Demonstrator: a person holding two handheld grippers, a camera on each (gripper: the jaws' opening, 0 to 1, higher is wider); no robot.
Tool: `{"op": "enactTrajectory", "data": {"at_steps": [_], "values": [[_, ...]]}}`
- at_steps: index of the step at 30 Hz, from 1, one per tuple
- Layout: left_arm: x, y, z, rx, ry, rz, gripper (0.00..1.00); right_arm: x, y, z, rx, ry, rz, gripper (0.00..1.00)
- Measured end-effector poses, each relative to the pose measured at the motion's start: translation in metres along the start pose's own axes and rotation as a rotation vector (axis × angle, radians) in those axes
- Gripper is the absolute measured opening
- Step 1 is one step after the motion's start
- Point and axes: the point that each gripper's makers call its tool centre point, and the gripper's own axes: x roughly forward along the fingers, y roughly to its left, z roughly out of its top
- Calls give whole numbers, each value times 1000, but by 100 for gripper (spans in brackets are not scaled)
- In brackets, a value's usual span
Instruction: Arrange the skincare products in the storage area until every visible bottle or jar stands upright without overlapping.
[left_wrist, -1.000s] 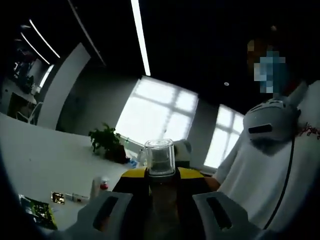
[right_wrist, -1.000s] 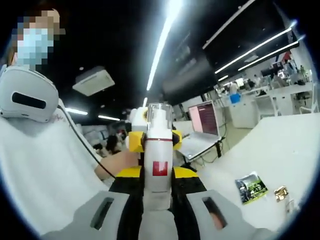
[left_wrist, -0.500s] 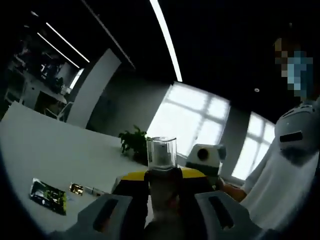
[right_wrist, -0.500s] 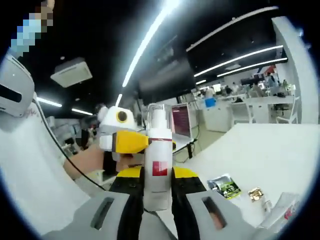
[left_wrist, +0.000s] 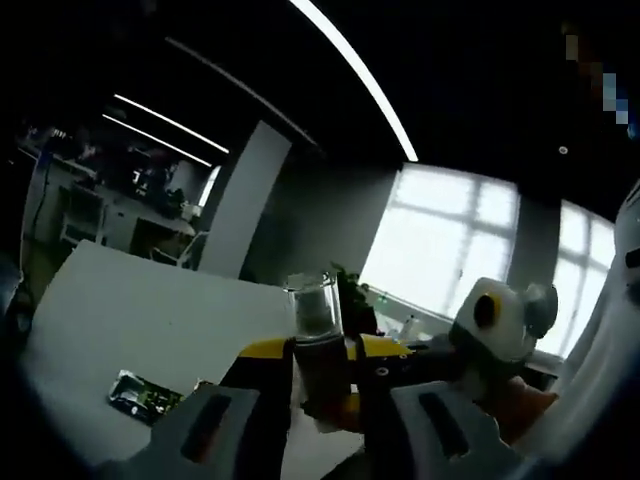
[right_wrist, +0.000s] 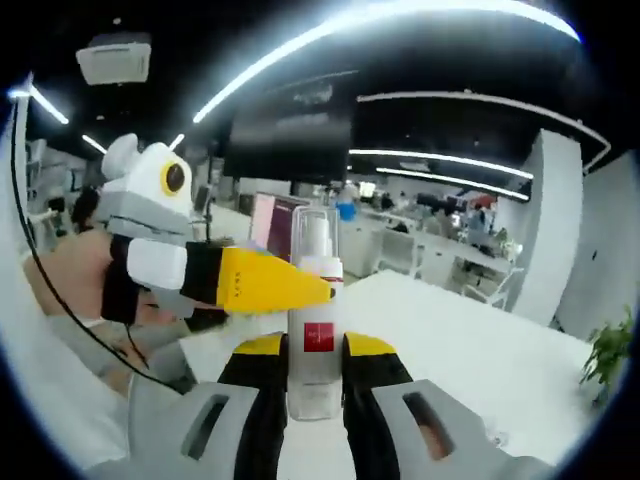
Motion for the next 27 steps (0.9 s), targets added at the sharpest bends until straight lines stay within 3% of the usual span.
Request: {"op": "enactTrajectory", "data": {"at_steps": [4, 7, 11, 21, 27], "values": [[-1, 1, -1, 17, -3, 45, 20, -2, 7, 3, -22, -12, -2, 20], [-2, 5, 1, -39, -32, 77, 18, -3, 7, 4, -116, 0, -38, 20], [0, 7, 0, -62, -54, 109, 17, -4, 11, 4, -165, 2, -62, 20], [0, 3, -5, -24, -36, 101, 16, -6, 10, -2, -100, -7, -42, 20], [-3, 1, -9, 37, 7, 79, 16, -5, 17, -6, -32, -16, 24, 21]]}}
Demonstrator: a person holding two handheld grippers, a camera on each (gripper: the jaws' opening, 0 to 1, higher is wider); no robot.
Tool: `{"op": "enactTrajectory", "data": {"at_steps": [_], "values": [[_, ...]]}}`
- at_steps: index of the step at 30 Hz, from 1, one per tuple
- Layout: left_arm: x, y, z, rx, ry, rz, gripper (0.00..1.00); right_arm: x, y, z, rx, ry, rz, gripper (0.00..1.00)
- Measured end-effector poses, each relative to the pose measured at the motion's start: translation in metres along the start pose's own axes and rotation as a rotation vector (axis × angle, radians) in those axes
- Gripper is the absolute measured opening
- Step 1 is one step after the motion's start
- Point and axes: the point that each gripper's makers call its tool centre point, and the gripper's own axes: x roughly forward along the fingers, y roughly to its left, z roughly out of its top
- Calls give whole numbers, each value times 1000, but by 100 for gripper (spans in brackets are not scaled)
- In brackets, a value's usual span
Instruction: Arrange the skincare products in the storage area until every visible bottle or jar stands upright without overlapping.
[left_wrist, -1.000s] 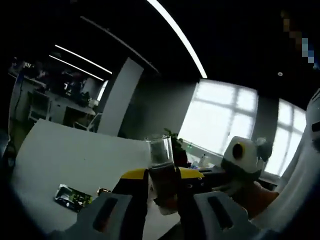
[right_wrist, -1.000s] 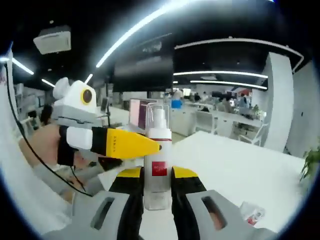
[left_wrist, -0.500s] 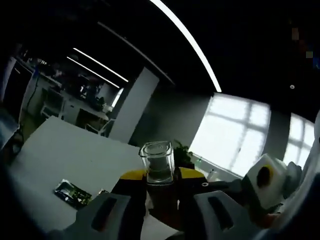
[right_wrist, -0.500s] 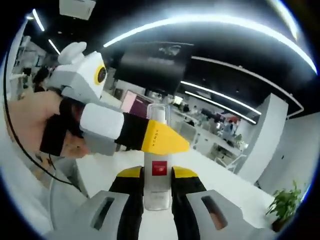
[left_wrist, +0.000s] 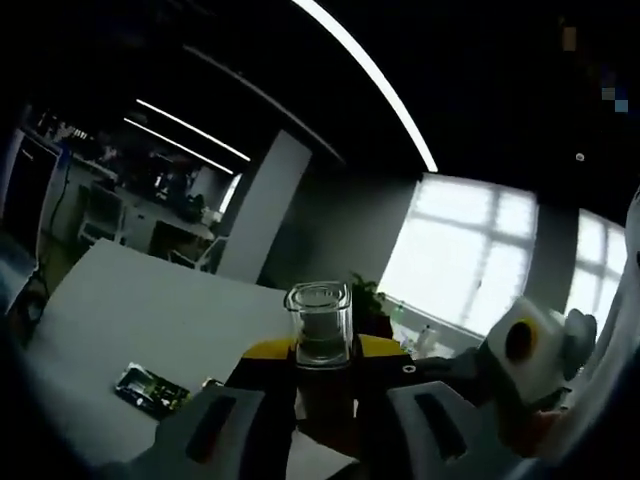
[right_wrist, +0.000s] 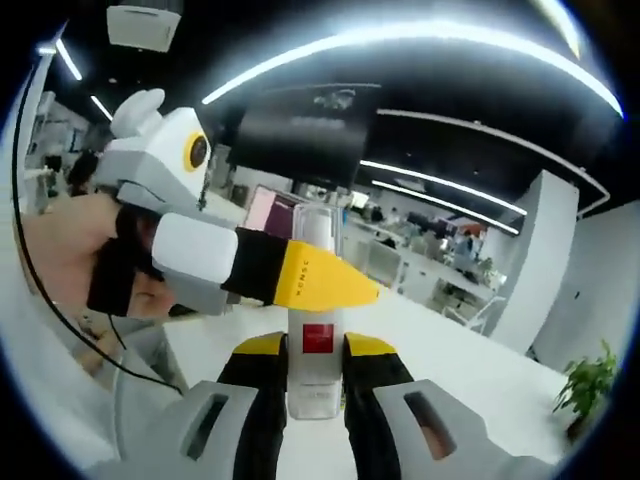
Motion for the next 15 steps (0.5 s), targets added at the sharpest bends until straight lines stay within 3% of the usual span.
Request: {"op": "enactTrajectory", "data": {"at_steps": [4, 8, 11, 15], "values": [[0, -7, -2, 69, 30, -50, 16, -3, 3, 0, 52, -24, 98, 21], [4, -19, -6, 155, 71, -122, 16, -6, 4, -2, -41, -24, 202, 23], [12, -28, -9, 208, 96, -180, 17, -10, -2, -4, -44, -24, 268, 24], [22, -43, -10, 228, 111, -260, 17, -20, -13, -4, 16, -54, 367, 25]]}}
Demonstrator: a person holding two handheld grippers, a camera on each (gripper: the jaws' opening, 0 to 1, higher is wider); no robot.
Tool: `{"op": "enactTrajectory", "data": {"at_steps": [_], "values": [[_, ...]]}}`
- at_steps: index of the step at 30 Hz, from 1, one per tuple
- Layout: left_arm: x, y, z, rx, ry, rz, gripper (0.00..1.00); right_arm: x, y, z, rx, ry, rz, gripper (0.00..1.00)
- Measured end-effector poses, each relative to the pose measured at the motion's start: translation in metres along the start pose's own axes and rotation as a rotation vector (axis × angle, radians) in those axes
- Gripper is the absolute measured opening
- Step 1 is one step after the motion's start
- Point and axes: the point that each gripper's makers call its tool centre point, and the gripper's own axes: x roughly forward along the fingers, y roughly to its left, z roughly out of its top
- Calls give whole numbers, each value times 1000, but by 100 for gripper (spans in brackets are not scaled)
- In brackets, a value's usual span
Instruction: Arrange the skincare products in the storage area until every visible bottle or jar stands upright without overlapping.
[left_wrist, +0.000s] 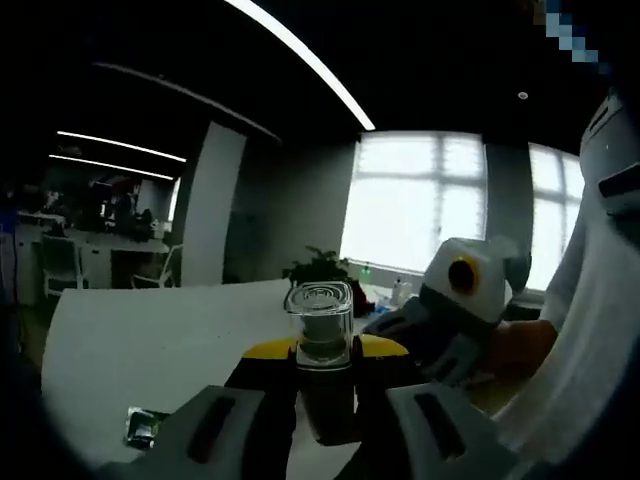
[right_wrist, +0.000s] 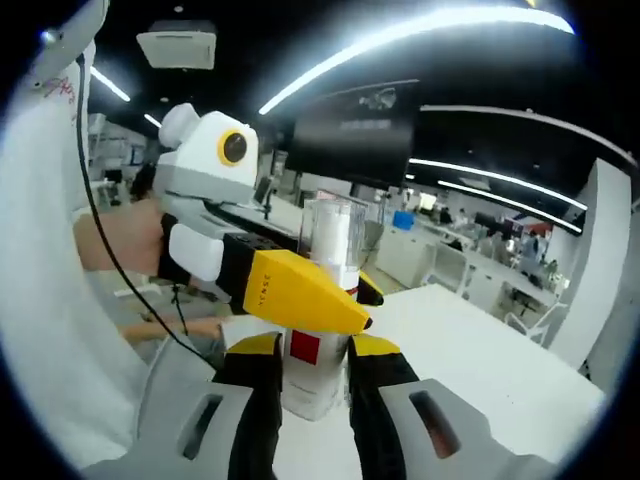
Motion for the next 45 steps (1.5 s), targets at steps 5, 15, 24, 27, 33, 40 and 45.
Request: {"op": "enactTrajectory", "data": {"at_steps": [5, 15, 24, 27, 33, 40, 45], "values": [[17, -23, -1, 111, 68, -134, 17, -12, 2, -4, 91, -57, 137, 25], [33, -40, -4, 157, 133, -227, 17, -24, 9, -3, 113, -110, 397, 23], [39, -43, -8, 164, 169, -222, 17, -29, 9, -6, 122, -140, 410, 22], [45, -46, -11, 172, 178, -226, 17, -33, 8, -10, 123, -145, 404, 22], [62, -53, -21, 176, 195, -226, 17, -48, -1, -25, 126, -155, 366, 22], [84, -59, -56, 175, 290, -215, 17, -59, -7, -61, 116, -99, 320, 22], [90, -53, -82, 141, 360, -202, 17, -57, -9, -89, 125, -54, 311, 22]]}}
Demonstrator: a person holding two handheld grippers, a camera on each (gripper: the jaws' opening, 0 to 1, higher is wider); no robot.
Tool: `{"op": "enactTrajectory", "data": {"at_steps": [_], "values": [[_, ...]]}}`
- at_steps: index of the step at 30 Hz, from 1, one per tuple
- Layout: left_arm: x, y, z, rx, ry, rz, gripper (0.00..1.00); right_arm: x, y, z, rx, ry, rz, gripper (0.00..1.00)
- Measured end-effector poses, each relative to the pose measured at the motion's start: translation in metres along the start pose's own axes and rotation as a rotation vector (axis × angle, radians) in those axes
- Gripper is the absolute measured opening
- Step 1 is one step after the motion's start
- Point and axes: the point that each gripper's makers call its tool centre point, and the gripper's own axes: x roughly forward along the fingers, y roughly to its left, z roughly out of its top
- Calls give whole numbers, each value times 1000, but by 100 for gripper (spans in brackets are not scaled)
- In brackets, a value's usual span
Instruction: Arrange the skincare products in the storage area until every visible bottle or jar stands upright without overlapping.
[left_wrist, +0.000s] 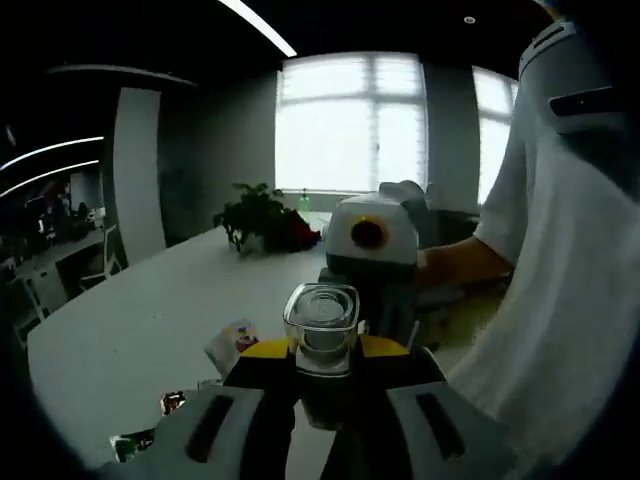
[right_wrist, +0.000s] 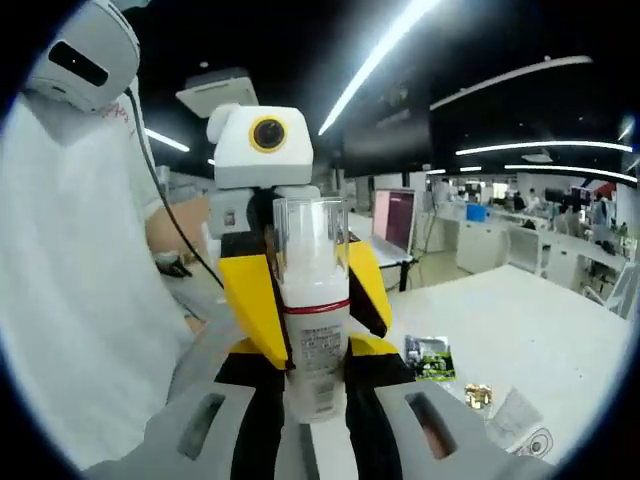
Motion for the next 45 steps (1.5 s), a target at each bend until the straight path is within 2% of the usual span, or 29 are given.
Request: {"op": "enactTrajectory", "data": {"at_steps": [5, 12, 17, 21, 34, 45], "values": [[8, 7, -18, -61, 40, 2, 17, 3, -7, -19, -4, 37, -18, 22], [15, 17, -33, -51, 62, -12, 17, 9, -17, -33, 20, 27, -60, 22], [29, 17, -46, -43, 83, -11, 17, 12, -27, -51, 25, 49, -83, 22], [39, 29, -61, -39, 104, 1, 18, 16, -36, -68, 36, 65, -113, 23], [55, 51, -101, -65, 171, 22, 18, 26, -55, -111, 59, 100, -126, 23], [74, 58, -127, -41, 193, 0, 17, 26, -66, -145, 53, 135, -164, 23]]}}
